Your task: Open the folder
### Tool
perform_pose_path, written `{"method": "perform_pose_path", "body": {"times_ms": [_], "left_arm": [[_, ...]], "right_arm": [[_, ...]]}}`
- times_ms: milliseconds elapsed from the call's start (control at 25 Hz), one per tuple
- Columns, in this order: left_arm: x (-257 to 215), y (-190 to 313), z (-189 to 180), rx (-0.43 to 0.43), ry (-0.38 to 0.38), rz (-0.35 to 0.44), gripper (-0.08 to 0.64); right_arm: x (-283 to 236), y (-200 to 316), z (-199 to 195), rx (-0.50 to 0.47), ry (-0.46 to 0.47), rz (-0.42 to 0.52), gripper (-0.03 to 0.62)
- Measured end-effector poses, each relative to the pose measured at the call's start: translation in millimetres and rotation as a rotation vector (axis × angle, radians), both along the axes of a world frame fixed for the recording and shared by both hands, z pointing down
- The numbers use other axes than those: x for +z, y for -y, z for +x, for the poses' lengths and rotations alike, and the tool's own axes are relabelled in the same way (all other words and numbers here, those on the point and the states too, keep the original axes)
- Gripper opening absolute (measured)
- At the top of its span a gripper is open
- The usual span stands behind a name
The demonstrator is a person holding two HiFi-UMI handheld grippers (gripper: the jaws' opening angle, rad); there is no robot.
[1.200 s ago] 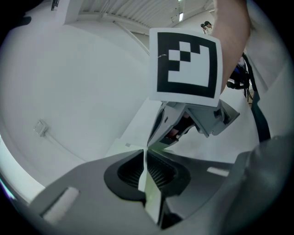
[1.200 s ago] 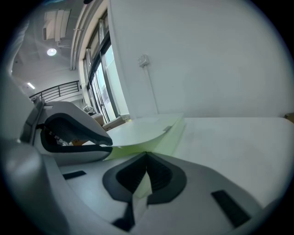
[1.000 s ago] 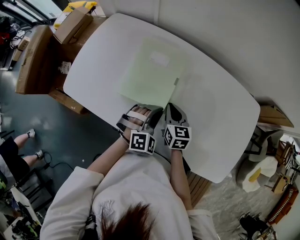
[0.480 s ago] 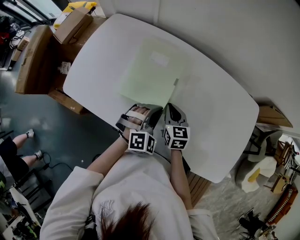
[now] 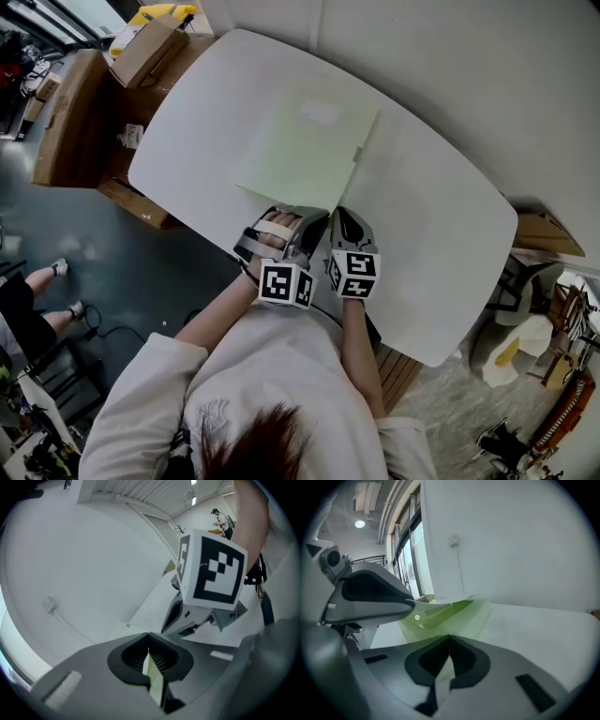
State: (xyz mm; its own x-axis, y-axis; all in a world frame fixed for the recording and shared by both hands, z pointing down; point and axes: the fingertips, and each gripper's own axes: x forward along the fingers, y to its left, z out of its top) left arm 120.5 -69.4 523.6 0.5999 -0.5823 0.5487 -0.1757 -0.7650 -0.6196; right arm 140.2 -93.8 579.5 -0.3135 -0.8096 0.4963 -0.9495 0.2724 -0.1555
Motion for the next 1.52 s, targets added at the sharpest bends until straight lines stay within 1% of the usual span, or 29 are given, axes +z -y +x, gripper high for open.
{"method": "perform_pose_path", "body": {"times_ms": [280, 640, 1520], "left_arm": [[-2.2, -2.2, -0.9, 0.002, -0.001, -0.003, 0.009], [-11.2, -0.4, -2.5, -0.016, -0.028, 0.001, 0.009], [-25.7, 5.0, -5.7, -0.042, -0.068, 0.011, 0.009]], "right_arm": [[-0.2, -0.9, 1.1, 0.006, 0.001, 0.0, 0.006], [-0.1, -1.7, 2.0, 0.007, -0.011, -0.002, 0.006], [-1.1, -1.4, 1.7, 0.005, -0.027, -0.002, 0.006]]}}
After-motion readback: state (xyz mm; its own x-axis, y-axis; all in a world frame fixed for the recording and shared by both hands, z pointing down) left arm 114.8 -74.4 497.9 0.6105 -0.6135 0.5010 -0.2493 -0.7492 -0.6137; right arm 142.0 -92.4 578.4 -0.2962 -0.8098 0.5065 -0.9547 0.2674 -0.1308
